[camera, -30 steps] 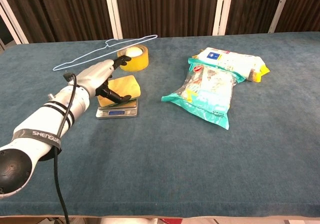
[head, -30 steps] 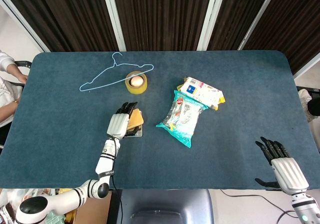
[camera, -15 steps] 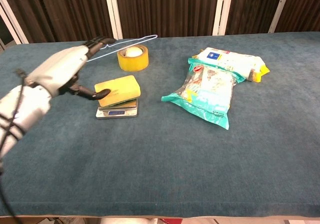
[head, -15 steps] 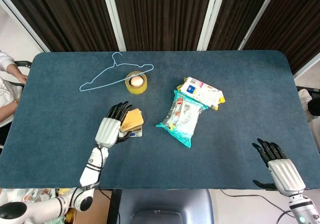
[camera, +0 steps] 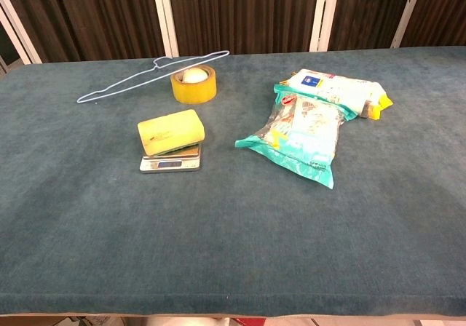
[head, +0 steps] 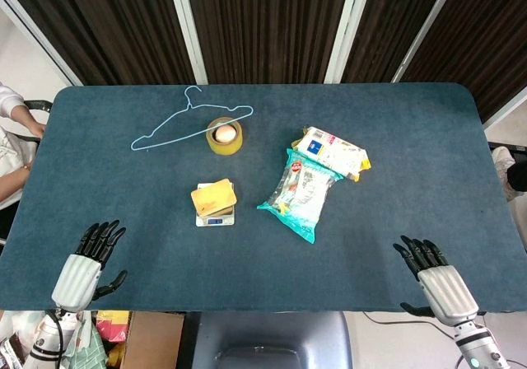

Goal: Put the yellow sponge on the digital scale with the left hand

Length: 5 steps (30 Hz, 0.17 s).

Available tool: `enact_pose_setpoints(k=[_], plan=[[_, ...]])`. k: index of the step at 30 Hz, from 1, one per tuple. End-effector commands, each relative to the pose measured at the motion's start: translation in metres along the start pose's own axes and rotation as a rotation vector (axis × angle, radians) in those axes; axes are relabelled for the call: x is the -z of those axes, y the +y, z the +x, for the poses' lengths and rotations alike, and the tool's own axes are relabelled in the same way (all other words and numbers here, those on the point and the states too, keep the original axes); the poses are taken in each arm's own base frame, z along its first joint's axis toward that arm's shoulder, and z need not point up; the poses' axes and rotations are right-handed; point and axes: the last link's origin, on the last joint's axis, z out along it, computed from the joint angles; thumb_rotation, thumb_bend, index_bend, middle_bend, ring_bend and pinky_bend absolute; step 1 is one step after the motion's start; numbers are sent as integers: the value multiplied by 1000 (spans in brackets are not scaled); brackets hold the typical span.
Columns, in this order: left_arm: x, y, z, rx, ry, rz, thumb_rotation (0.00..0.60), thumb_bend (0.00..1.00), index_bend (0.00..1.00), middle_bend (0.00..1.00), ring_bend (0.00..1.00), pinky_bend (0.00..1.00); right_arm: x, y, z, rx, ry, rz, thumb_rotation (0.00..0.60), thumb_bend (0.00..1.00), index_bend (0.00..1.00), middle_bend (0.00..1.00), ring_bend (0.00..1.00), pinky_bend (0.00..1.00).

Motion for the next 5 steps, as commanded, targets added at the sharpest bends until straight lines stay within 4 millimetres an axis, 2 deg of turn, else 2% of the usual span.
enact_pose_setpoints(k=[1, 5], plan=[[3, -3, -1, 26, -43, 8, 600, 284, 0, 5, 0, 72, 0, 1, 0, 1, 2, -8, 600, 195, 0, 0, 0, 0], [1, -3, 0, 7, -30, 11, 600, 285, 0, 5, 0, 72, 1, 2, 1, 1, 7, -17, 600, 194, 0, 0, 0, 0]])
